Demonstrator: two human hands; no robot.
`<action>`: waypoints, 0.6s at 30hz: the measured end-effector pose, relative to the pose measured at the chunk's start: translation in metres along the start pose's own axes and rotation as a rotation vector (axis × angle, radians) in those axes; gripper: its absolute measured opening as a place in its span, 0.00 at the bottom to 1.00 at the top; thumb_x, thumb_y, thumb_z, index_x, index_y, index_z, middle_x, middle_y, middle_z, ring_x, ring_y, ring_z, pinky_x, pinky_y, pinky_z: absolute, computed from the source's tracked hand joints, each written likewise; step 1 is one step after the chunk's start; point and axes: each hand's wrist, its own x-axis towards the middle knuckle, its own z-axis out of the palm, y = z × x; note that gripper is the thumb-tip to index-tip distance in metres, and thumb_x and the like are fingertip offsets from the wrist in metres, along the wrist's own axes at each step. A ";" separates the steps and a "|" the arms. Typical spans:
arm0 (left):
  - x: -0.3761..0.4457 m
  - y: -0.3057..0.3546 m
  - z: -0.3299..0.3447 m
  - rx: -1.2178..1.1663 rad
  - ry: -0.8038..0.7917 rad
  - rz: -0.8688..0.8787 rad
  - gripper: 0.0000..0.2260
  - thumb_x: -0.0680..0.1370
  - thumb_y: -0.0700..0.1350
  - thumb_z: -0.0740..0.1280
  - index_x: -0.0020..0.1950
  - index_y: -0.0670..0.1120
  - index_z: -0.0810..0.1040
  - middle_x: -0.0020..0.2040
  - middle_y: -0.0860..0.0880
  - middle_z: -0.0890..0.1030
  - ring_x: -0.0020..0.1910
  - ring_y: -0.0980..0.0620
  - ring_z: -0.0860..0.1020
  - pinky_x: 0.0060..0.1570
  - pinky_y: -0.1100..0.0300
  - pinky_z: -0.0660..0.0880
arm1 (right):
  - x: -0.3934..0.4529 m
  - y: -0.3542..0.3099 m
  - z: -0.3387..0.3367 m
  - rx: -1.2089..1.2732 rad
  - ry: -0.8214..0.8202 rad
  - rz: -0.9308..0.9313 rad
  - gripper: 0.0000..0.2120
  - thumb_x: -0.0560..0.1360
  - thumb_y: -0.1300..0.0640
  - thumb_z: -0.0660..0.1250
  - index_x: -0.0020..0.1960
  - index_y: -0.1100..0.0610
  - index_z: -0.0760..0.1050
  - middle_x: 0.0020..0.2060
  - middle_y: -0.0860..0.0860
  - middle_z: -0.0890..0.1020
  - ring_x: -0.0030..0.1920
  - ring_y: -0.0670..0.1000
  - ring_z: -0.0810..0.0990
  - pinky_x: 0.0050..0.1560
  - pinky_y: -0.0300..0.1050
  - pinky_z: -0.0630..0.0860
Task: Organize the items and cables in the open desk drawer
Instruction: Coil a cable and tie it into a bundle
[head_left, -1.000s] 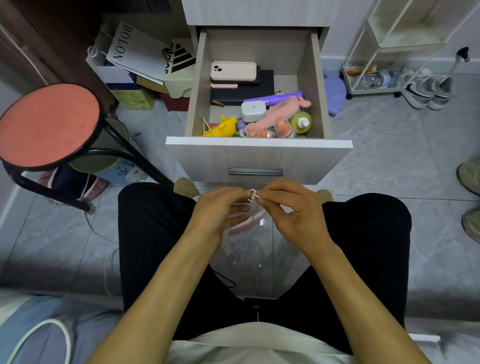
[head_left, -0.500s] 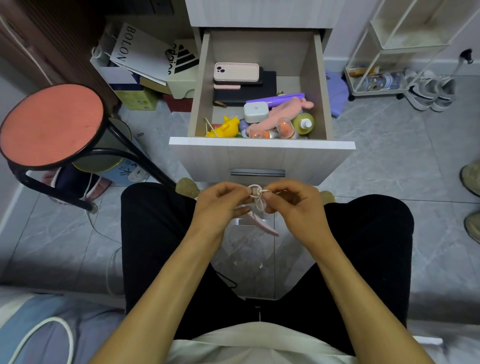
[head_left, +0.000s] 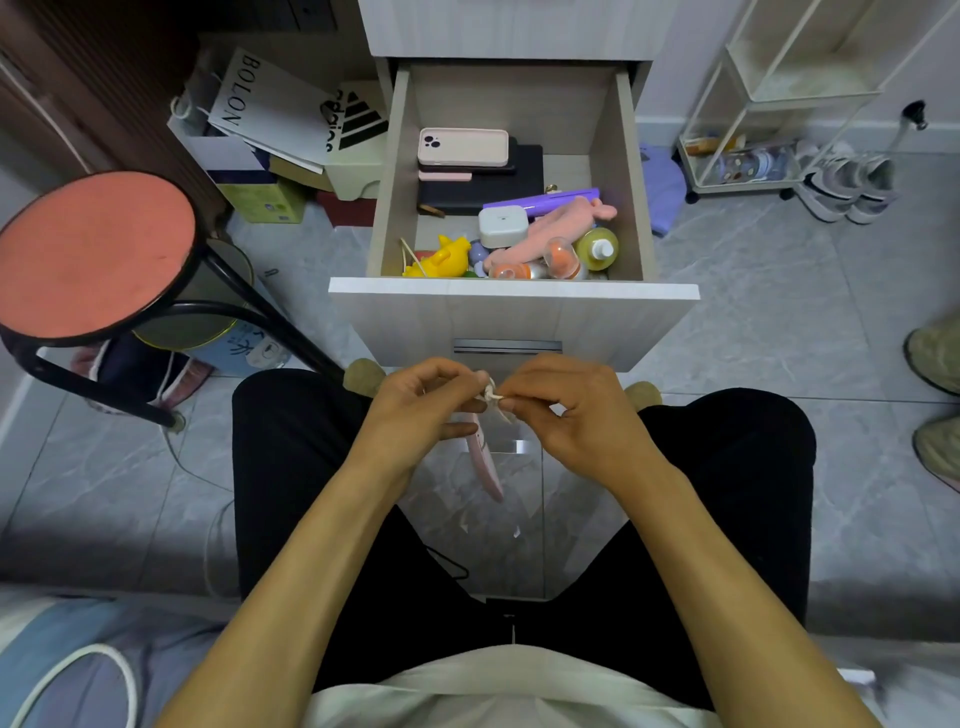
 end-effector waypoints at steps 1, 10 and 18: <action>0.001 -0.001 0.001 -0.018 0.012 -0.032 0.05 0.76 0.44 0.71 0.44 0.42 0.81 0.43 0.45 0.85 0.45 0.48 0.84 0.44 0.55 0.81 | -0.002 0.000 0.002 0.019 0.010 0.015 0.05 0.74 0.61 0.70 0.47 0.58 0.84 0.41 0.50 0.83 0.40 0.45 0.78 0.42 0.39 0.77; 0.001 -0.009 0.008 -0.203 0.022 -0.044 0.04 0.78 0.41 0.68 0.43 0.44 0.80 0.41 0.45 0.85 0.43 0.48 0.84 0.41 0.59 0.78 | -0.005 -0.013 0.015 0.744 0.329 0.713 0.02 0.76 0.65 0.68 0.46 0.60 0.79 0.32 0.52 0.81 0.31 0.50 0.79 0.35 0.43 0.80; -0.003 -0.011 0.010 -0.068 0.084 0.072 0.04 0.79 0.41 0.68 0.45 0.43 0.78 0.42 0.44 0.85 0.43 0.45 0.85 0.47 0.54 0.81 | -0.005 -0.011 0.017 0.827 0.222 0.882 0.04 0.77 0.57 0.67 0.48 0.57 0.79 0.37 0.48 0.84 0.40 0.48 0.82 0.45 0.41 0.81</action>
